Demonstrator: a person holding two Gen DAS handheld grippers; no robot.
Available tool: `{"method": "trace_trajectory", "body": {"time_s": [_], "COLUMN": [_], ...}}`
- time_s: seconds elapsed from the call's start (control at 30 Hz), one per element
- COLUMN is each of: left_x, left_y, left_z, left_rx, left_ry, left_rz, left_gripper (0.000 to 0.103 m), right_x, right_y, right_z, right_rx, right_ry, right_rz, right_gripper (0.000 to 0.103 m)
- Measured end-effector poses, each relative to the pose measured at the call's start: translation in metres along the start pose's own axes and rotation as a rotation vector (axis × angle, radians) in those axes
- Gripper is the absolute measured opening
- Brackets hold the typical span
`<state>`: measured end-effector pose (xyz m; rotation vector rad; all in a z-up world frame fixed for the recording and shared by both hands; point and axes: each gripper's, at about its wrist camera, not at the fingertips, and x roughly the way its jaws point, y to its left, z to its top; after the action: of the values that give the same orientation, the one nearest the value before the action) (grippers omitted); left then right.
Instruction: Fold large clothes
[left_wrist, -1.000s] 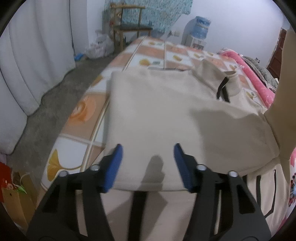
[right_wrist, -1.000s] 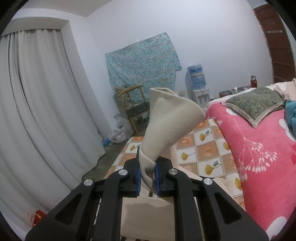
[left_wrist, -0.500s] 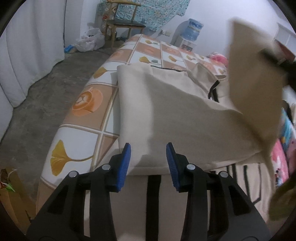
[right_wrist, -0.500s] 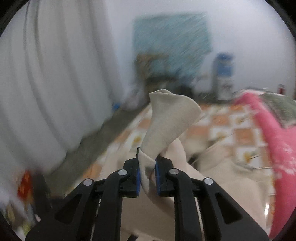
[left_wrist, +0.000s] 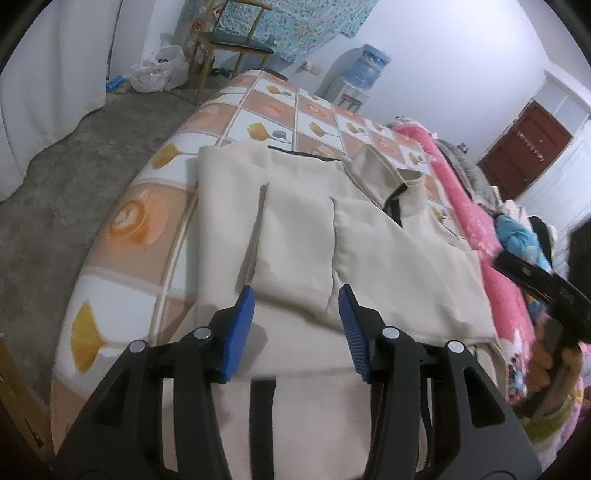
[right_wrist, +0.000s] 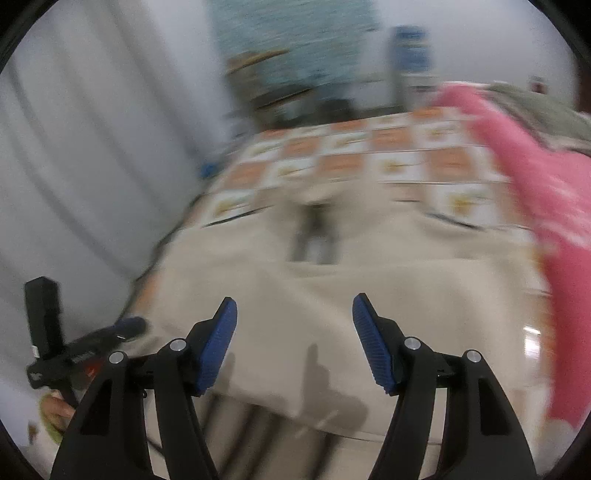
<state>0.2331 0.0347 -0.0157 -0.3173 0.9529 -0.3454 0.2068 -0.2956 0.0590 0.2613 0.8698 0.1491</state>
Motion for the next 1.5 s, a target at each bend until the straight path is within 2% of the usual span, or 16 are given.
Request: {"method": "trace_trajectory", "body": {"time_s": [0.07,0.17,0.27,0.33,0.4,0.57,0.7,0.77,0.97,1.03,1.1,1.17,1.23,1.33,1.43,1.5], "left_x": [0.019,0.039,0.052,0.055,0.051,0.003,0.013,0.023,0.026,0.026,0.023,0.017,0.020,0.026,0.023,0.023], "left_y": [-0.003,-0.003,-0.011,-0.017,-0.020,-0.029,-0.019,-0.011,-0.003,-0.003,-0.005,-0.009,-0.009,-0.006,-0.008,-0.006], "left_z": [0.010,0.020,0.024,0.024,0.026,0.024,0.013,0.006,-0.003,-0.004,-0.006,-0.011,-0.014,-0.018,-0.019,-0.019], "left_rx": [-0.001,0.018,0.069,0.099,0.116,0.107,0.102,0.086,0.079,0.087,0.092,0.107,0.112,0.106,0.123,0.118], "left_ry": [0.011,0.026,0.021,0.026,0.009,-0.093,-0.036,-0.001,-0.003,-0.005,-0.017,-0.040,-0.034,-0.022,-0.024,-0.019], "left_rz": [0.072,0.159,0.212,0.231,0.264,0.222,0.269,0.280,0.279,0.284,0.293,0.316,0.349,0.352,0.358,0.351], "left_gripper": [0.047,0.046,0.043,0.014,0.005,0.005,0.005,0.005,0.005,0.005,0.005,0.005,0.005,0.005,0.005,0.005], "right_x": [-0.014,-0.026,-0.039,-0.039,-0.038,-0.041,-0.026,-0.011,0.020,0.028,0.027,0.012,0.005,0.010,0.011,0.013], "right_y": [-0.035,-0.072,-0.097,-0.108,-0.116,-0.127,-0.133,-0.138,-0.155,-0.162,-0.166,-0.163,-0.163,-0.178,-0.183,-0.181], "right_z": [-0.005,-0.015,-0.029,-0.035,-0.038,-0.040,-0.034,-0.027,-0.014,-0.012,-0.011,-0.011,-0.010,-0.011,-0.012,-0.010], "right_rx": [0.066,0.155,0.208,0.226,0.242,0.244,0.209,0.193,0.170,0.174,0.185,0.175,0.175,0.218,0.253,0.251], "right_ry": [-0.014,-0.031,-0.047,-0.051,-0.053,-0.048,-0.017,0.008,0.039,0.048,0.030,-0.042,-0.070,-0.040,-0.018,-0.013], "right_rz": [-0.062,-0.082,-0.099,-0.107,-0.116,-0.131,-0.128,-0.156,-0.264,-0.276,-0.293,-0.311,-0.339,-0.357,-0.307,-0.272], "right_gripper": [0.064,0.064,0.064,0.064,0.064,0.064,0.063,0.060,0.032,0.006,0.004,0.003,0.003,0.003,0.004,0.011]}}
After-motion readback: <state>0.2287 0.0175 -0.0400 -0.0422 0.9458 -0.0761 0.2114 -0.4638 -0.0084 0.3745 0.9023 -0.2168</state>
